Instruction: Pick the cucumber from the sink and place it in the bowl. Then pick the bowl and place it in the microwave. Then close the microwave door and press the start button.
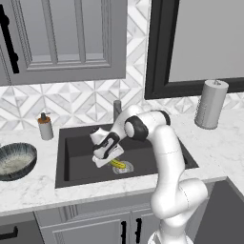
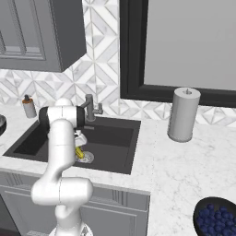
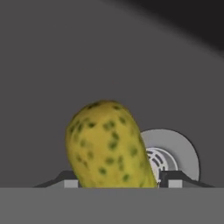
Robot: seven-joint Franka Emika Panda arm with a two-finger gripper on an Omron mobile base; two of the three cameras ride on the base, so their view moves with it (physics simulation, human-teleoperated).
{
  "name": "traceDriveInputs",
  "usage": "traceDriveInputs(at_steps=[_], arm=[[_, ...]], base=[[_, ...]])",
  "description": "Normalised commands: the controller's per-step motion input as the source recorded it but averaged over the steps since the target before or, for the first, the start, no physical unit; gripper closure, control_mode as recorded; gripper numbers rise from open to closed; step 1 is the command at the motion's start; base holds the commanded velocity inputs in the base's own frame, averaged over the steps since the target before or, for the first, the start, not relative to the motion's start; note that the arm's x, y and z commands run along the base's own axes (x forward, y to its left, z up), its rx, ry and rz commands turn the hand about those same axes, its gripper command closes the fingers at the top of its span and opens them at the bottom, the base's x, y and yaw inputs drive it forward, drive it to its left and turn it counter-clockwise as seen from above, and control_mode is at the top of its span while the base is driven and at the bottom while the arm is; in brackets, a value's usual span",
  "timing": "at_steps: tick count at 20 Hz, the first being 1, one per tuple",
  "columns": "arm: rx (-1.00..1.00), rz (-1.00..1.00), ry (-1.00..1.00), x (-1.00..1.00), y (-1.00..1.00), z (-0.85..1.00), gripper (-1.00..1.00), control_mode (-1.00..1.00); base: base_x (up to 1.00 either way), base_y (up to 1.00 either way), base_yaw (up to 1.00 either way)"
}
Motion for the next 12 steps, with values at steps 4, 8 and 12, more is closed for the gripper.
traceDriveInputs(at_steps=[4, 8, 12], arm=[[0.0, -0.06, -0.03, -0.36, 0.01, 0.03, 1.0, -1.0], [0.0, -0.03, -0.19, -0.71, 0.21, 0.46, 1.0, -1.0], [0.0, 0.0, -0.12, -0.5, 0.23, 0.99, 1.0, -1.0]], base=[[0.0, 0.0, 0.0], [0.0, 0.0, 0.0], [0.0, 0.0, 0.0]])
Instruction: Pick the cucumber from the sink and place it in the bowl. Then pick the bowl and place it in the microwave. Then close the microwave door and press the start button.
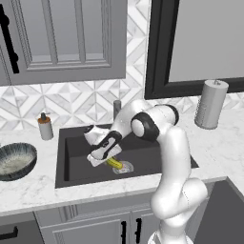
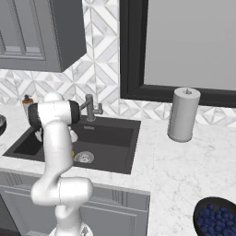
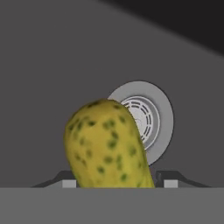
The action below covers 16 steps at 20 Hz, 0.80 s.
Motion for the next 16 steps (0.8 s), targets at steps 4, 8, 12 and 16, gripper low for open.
traceDriveInputs(at_steps=[4, 8, 12, 16], arm=[[0.0, -0.02, -0.04, -0.44, 0.35, 1.0, 1.0, -1.0], [0.0, -0.03, -0.01, -0.47, 0.42, 1.0, 1.0, -1.0], [0.0, -0.01, 0.0, -0.5, 0.58, 1.0, 1.0, -1.0], [0.0, 0.01, 0.0, -0.36, 0.9, 0.84, 1.0, -1.0]], base=[[0.0, 0.0, 0.0], [0.0, 0.0, 0.0], [0.0, 0.0, 0.0], [0.0, 0.0, 0.0]])
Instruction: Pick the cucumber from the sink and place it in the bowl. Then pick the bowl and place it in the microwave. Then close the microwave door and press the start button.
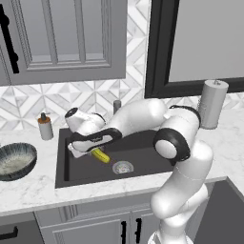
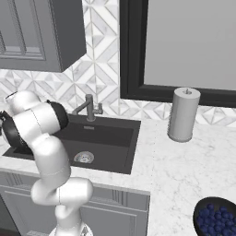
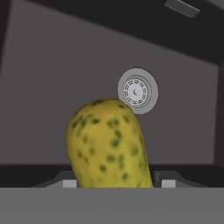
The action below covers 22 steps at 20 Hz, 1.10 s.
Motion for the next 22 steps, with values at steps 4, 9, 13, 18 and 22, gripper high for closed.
traceDriveInputs(at_steps=[4, 9, 13, 18, 22], arm=[[0.0, 0.06, -0.01, -0.17, 0.97, 0.6, 1.0, -1.0], [0.01, 0.12, -0.04, -0.01, 0.96, 0.38, 1.0, -1.0], [0.01, 0.15, -0.05, 0.0, 0.97, 0.3, 1.0, -1.0], [0.02, 0.16, -0.07, 0.07, 0.89, 0.24, 1.0, -1.0], [0.03, 0.11, -0.1, 0.14, 0.76, 0.25, 1.0, -1.0]], base=[[0.0, 0.0, 0.0], [0.0, 0.0, 0.0], [0.0, 0.0, 0.0], [0.0, 0.0, 0.0], [0.0, 0.0, 0.0]])
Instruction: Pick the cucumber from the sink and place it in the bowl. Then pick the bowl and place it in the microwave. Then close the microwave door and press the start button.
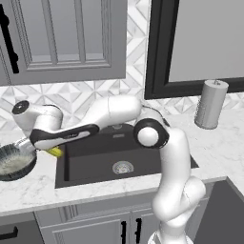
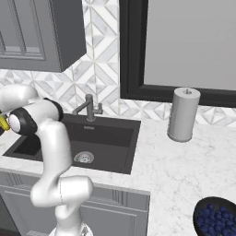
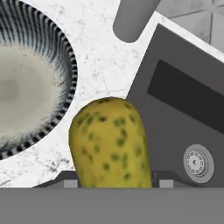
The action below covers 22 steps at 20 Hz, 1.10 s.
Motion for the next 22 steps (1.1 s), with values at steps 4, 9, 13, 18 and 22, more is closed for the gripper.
traceDriveInputs(at_steps=[4, 9, 13, 18, 22], arm=[[0.06, 0.11, -0.26, 0.01, 0.41, 0.07, 1.0, -1.0], [0.24, 0.16, -0.33, 0.0, 0.0, 0.0, 1.0, -1.0], [0.29, 0.1, -0.16, 0.01, 0.0, 0.0, 1.0, -1.0], [0.35, 0.08, -0.02, 0.12, 0.05, 0.0, 1.0, -1.0], [0.24, 0.04, 0.05, 0.24, 0.16, 0.0, 1.0, -1.0]], base=[[0.0, 0.0, 0.0], [0.0, 0.0, 0.0], [0.0, 0.0, 0.0], [0.0, 0.0, 0.0], [0.0, 0.0, 0.0]])
